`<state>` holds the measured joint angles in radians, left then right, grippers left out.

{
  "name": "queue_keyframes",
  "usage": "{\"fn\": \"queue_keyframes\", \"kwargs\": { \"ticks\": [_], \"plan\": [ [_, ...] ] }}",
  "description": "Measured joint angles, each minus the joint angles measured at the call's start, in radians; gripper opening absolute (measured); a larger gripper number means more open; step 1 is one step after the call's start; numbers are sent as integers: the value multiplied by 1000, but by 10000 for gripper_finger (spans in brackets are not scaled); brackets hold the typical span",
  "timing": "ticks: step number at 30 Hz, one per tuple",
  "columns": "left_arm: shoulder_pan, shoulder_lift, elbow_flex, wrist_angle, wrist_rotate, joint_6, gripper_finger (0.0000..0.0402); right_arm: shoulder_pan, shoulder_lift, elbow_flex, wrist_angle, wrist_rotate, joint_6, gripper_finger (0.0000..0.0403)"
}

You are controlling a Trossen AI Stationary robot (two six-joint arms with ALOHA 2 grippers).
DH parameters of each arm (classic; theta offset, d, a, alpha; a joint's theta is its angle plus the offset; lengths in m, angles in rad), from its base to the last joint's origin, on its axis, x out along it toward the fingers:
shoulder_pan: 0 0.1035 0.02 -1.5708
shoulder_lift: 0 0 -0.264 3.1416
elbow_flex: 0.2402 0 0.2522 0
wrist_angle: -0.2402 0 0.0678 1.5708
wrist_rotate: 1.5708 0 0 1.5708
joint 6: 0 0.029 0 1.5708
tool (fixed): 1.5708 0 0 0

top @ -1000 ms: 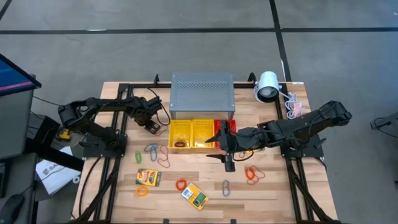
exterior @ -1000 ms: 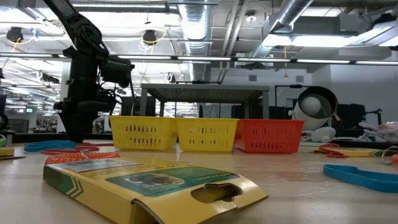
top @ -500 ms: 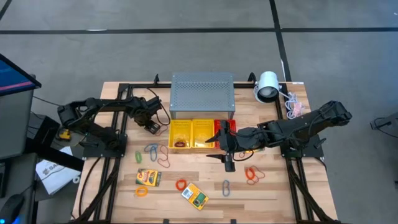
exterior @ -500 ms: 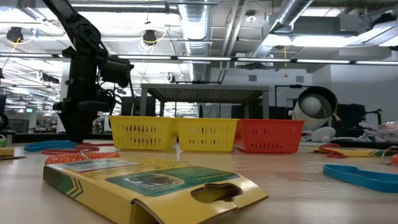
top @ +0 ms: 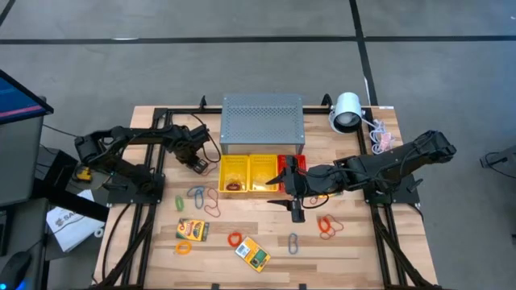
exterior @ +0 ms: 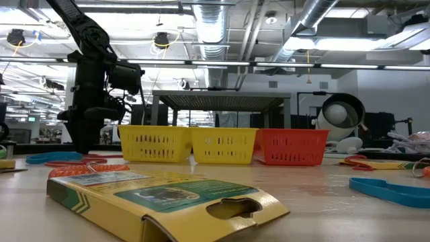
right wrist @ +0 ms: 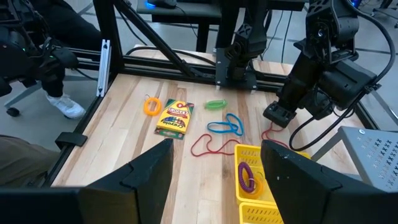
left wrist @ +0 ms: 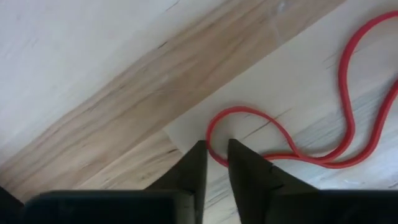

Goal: Pick & Place Office Desk Supplies
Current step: Put the red rubber band into the red bin

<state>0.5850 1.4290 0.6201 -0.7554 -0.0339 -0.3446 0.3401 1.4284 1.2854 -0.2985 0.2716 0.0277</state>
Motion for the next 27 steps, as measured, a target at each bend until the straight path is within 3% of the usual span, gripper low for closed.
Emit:
{"fn": "queue_keyframes", "kwargs": {
  "ticks": [5, 13, 21, 27],
  "plan": [
    [0, 0, 0, -6, 16, 7, 8, 0, 0, 0, 0, 0, 0, 234],
    [0, -27, -5, -27, 34, 26, 1, 0, 0, 0, 0, 0, 0, 234],
    [-1, -230, -4, -60, 41, 8, 0, 0, 0, 0, 2, 0, -1, 234],
    [0, -383, -3, -60, 112, -13, 0, 0, 0, 0, 10, 0, -6, 234]
  ]
}}
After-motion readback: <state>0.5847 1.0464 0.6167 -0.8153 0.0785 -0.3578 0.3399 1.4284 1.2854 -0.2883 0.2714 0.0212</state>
